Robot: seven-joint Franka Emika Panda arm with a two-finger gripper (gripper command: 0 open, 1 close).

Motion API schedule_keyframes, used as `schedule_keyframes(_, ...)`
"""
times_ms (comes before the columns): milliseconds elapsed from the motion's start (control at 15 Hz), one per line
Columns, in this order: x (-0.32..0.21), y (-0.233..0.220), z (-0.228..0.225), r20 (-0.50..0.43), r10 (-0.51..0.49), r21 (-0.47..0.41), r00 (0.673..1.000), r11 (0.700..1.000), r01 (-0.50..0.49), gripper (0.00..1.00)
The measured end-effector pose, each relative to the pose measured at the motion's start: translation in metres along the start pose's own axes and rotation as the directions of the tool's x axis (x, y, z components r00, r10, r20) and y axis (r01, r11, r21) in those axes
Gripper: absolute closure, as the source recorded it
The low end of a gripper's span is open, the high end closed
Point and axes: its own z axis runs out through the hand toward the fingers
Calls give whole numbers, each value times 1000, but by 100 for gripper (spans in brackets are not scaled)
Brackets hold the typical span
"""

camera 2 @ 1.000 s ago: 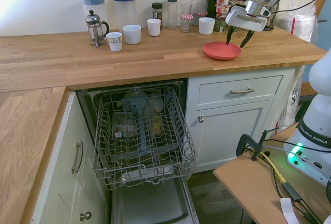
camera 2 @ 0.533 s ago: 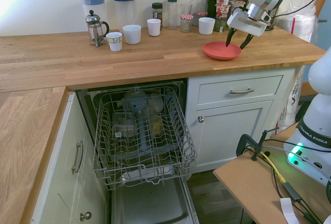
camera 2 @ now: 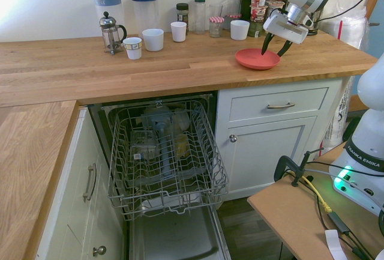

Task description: Put the plate in the dishwasher

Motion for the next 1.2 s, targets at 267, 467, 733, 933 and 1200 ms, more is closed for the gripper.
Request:
schedule_keyframes(267,2,1,4,17,-4,7,1000,1000,4,100)
schedule_keyframes(467,7,-4,7,35,-8,5,999,1000,8,100)
schedule_keyframes(733,18,-6,10,58,-14,10,998,1000,13,100)
schedule_keyframes(933,23,-4,10,75,-19,22,997,1000,18,100)
schedule_keyframes(1200,23,-5,7,76,-52,33,996,998,50,100)
